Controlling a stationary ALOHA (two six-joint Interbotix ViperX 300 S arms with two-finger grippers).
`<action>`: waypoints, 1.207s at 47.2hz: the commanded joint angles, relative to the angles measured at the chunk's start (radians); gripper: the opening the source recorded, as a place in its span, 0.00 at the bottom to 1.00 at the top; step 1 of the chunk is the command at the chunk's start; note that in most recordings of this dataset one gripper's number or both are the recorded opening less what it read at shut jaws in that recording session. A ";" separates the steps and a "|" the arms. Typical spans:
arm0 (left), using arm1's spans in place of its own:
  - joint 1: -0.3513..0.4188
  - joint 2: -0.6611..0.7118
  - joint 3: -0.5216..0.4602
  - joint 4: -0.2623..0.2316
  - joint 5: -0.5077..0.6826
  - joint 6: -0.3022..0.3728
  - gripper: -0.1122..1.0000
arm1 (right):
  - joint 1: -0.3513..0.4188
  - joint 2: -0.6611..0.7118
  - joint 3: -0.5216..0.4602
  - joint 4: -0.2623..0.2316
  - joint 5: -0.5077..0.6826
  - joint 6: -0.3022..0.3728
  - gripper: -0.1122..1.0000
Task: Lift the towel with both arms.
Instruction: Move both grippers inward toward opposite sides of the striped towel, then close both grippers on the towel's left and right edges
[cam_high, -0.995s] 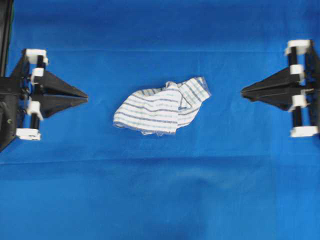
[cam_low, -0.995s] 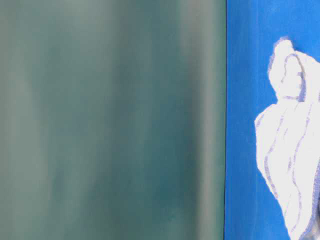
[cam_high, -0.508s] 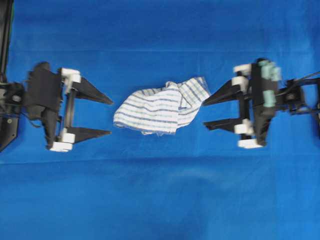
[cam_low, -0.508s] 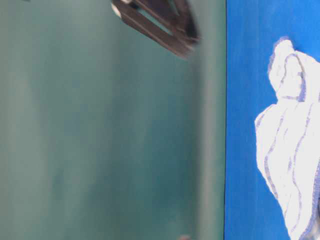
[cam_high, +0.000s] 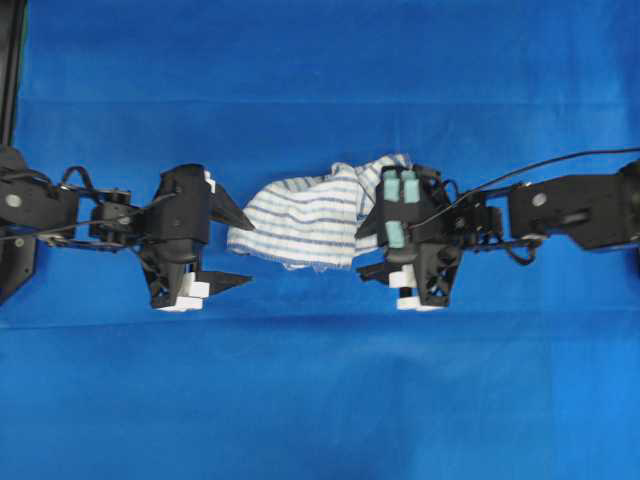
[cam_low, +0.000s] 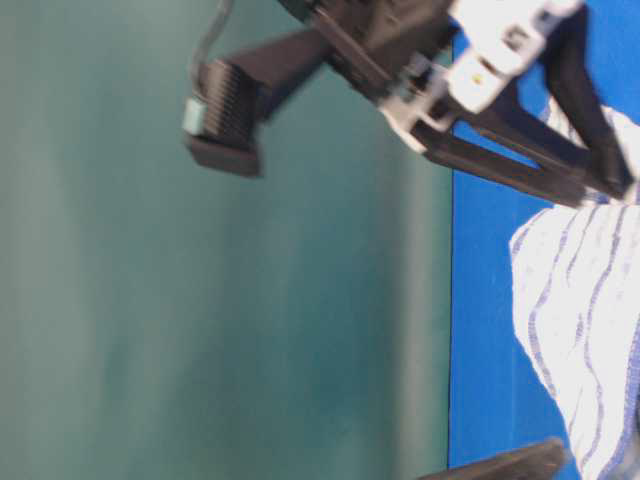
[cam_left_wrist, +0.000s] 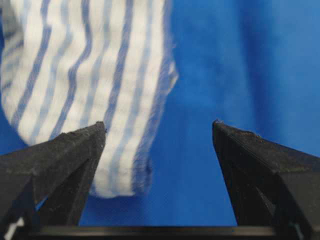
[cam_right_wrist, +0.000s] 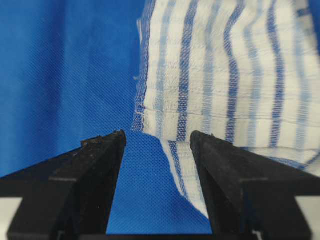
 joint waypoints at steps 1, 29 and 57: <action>0.014 0.032 -0.020 -0.002 -0.028 0.002 0.84 | 0.003 0.020 -0.037 0.003 -0.006 0.003 0.65; 0.044 0.110 -0.055 -0.002 -0.011 0.005 0.50 | -0.028 0.091 -0.060 0.006 -0.006 0.003 0.51; 0.054 -0.020 -0.089 -0.003 0.135 -0.011 0.12 | -0.046 -0.028 -0.063 0.005 0.017 0.002 0.13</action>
